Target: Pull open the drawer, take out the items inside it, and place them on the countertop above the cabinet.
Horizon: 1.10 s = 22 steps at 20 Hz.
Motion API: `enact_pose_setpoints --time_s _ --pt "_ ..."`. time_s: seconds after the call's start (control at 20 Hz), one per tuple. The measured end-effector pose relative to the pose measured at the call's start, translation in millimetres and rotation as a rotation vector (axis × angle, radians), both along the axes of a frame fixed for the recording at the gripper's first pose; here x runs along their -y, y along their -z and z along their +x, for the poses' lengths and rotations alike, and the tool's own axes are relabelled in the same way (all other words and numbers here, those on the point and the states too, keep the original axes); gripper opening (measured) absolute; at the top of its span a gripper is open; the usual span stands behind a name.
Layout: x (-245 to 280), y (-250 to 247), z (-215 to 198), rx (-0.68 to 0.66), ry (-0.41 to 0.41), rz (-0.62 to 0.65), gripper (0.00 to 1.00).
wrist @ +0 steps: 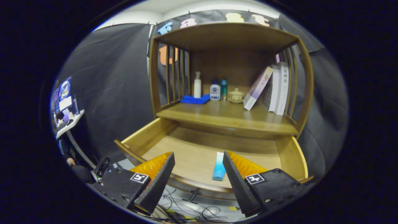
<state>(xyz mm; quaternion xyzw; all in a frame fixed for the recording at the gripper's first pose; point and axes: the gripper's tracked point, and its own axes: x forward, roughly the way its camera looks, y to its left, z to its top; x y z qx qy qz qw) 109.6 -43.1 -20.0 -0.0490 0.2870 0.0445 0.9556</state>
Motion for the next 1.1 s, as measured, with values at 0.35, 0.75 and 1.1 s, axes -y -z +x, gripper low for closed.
enact_pose_setpoints --time_s 0.35,0.75,1.1 --pt "26.9 41.8 38.5 -0.327 0.017 -0.04 0.95" --pt "42.8 76.9 59.8 -0.571 0.106 0.009 0.91" --pt "53.3 100.5 59.1 -0.709 0.16 0.013 0.9"
